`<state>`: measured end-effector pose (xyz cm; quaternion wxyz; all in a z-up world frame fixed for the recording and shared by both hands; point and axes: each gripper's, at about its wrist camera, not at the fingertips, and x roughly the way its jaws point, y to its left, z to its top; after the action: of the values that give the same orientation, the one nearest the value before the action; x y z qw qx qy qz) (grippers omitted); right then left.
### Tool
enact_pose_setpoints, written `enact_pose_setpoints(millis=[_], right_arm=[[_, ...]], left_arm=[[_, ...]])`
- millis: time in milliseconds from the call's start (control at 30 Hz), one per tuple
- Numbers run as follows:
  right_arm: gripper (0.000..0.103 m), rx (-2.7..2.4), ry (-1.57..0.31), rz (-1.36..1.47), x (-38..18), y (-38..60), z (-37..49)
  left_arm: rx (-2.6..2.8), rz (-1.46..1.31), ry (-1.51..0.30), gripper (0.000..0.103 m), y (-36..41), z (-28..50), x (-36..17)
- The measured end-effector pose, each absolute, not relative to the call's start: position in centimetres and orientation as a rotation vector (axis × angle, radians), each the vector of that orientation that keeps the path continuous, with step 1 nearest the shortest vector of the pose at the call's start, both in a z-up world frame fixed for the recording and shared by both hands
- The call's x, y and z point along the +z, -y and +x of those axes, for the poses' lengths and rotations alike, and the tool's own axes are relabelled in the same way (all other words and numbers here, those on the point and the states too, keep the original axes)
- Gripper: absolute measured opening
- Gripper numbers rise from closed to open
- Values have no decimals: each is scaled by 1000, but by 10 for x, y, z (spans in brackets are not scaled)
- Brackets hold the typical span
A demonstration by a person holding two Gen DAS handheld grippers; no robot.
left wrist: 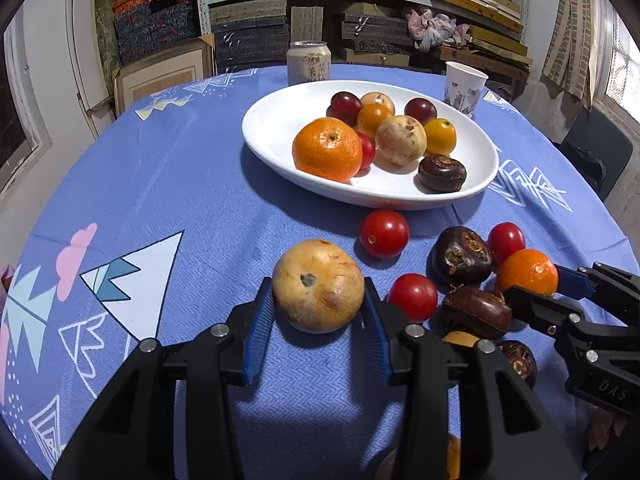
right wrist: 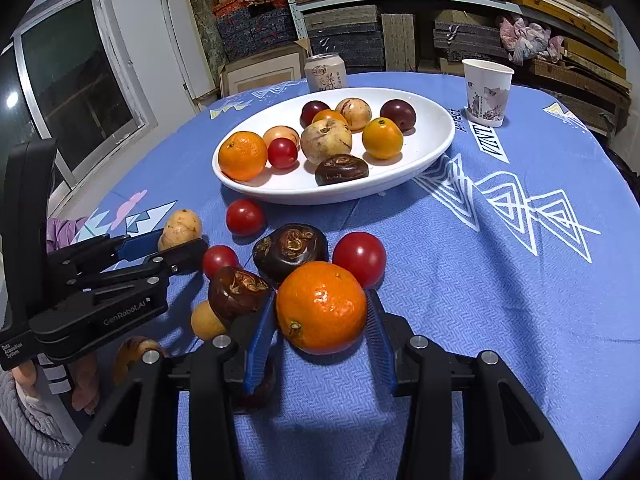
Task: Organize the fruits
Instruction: 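Grasp the mandarin with the right tool while the left tool grasps the pale pear, then place the mandarin on the plate with the right tool while the left tool places the pear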
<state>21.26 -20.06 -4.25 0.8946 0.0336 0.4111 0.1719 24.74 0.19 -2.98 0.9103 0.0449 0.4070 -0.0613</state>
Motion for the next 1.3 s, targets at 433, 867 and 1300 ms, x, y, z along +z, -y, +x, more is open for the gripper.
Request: enact_pose_setpoints(millis=[433,867,1300], right_arm=[[45,335,-750,170,-16,225,208],[45,296,-743,181,11,213,286],[62,263,-767,186,-8,213,314]], left_arm=[[-133,22,-770,42,-16,243,-6],[-119,-52,-783,42,-6,313,18],[-48,-71,-757,56,-17,355,7]])
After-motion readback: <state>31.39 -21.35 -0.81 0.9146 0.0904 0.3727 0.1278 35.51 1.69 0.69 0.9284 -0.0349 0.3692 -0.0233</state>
